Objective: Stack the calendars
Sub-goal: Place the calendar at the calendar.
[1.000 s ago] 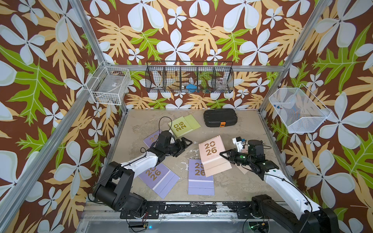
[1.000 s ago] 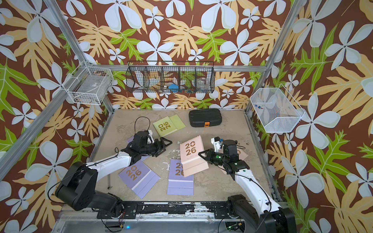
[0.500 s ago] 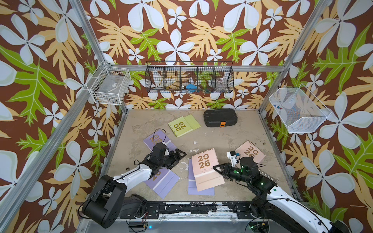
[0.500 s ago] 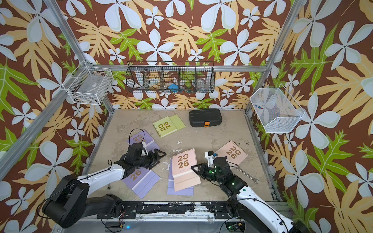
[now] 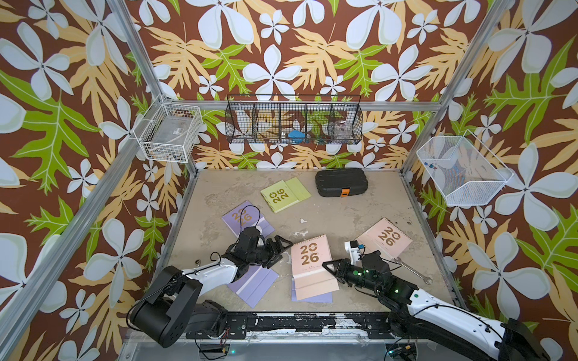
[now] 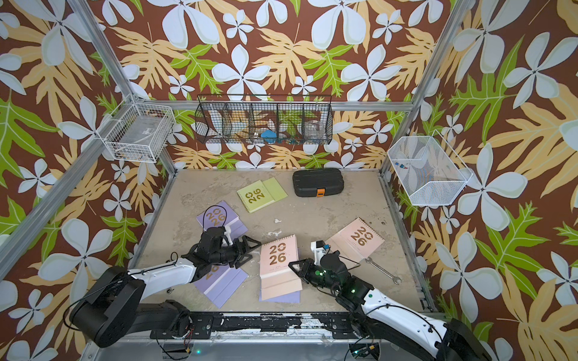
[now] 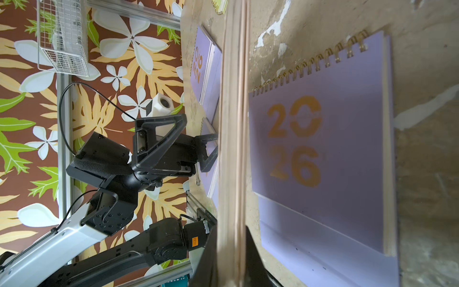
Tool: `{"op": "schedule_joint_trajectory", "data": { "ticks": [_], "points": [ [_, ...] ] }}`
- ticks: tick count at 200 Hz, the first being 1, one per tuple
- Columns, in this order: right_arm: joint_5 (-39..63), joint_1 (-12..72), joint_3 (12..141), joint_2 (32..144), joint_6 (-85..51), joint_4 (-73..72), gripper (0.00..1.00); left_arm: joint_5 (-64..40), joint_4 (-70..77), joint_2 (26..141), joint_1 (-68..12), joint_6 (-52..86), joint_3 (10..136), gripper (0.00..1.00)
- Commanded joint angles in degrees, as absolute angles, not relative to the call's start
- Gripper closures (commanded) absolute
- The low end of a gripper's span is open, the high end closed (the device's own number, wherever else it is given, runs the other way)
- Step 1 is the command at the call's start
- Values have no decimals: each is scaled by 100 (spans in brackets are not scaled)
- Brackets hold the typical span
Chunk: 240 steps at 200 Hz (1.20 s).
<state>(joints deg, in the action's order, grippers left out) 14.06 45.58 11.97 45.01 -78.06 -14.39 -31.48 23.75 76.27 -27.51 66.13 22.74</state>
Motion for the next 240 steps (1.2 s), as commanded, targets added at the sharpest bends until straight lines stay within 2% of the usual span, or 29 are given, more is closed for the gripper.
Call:
{"op": "schedule_joint_trajectory", "data": {
  "ticks": [1, 170, 204, 240],
  "points": [
    [1169, 4614, 1116, 4535, -7956, -2099, 87, -3258, 2738, 7719, -2782, 6710, 2250, 9],
    [1293, 4711, 690, 5051, -8121, -2878, 86, -3190, 3269, 8183, -3189, 6938, 2269, 10],
    [1231, 4721, 620, 5097, -8160, -2811, 82, -3191, 3312, 8200, -3197, 6960, 2251, 10],
    [1161, 4726, 595, 5098, -8174, -2634, 72, -3182, 3402, 8244, -3223, 7003, 2232, 9]
  ]
}}
